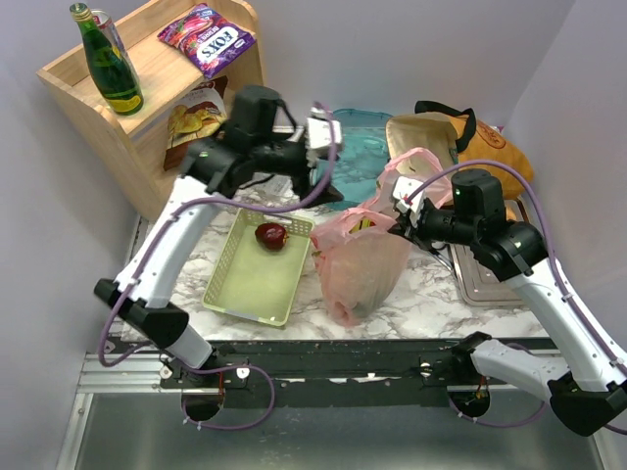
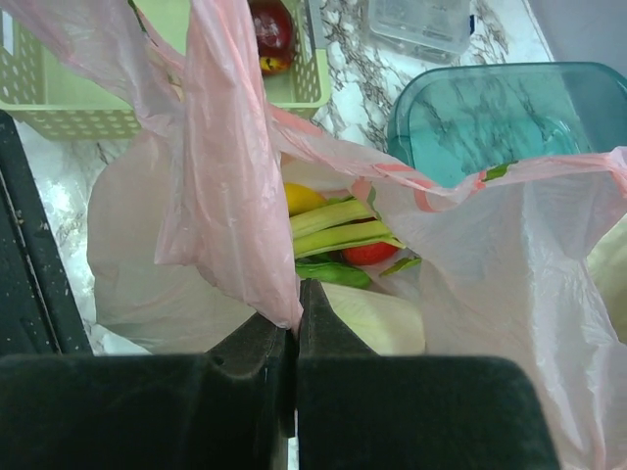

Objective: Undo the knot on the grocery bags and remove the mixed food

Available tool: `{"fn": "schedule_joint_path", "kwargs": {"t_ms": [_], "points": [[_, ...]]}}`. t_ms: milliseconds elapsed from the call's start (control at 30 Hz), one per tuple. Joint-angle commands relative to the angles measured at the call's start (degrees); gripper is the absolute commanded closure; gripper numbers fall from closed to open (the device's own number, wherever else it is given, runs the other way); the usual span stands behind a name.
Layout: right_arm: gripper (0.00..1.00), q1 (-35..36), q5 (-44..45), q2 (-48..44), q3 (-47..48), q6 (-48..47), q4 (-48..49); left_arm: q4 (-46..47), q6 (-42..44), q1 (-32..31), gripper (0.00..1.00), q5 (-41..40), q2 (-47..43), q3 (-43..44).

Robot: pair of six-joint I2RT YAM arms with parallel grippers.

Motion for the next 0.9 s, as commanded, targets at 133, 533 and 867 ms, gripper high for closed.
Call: {"fn": "schedule_joint_path", "kwargs": {"t_ms": [133, 533, 867], "points": [[0.99, -0.09, 5.42, -1.17, 1.83, 0.01, 3.45, -5.87, -4.21, -14.25, 0.18, -15.86, 2.06, -13.82], [0.99, -0.08, 8.02, -3.71, 2.19, 3.02, -0.35, 0.31, 0.36, 1.78, 0.53, -28.80, -0.60, -33.17], [0.33, -0.10, -5.88, -4.98, -0.99, -3.77, -18.27, 4.17, -6.22, 2.97, 0.57, -13.44, -2.28, -23.95]]}}
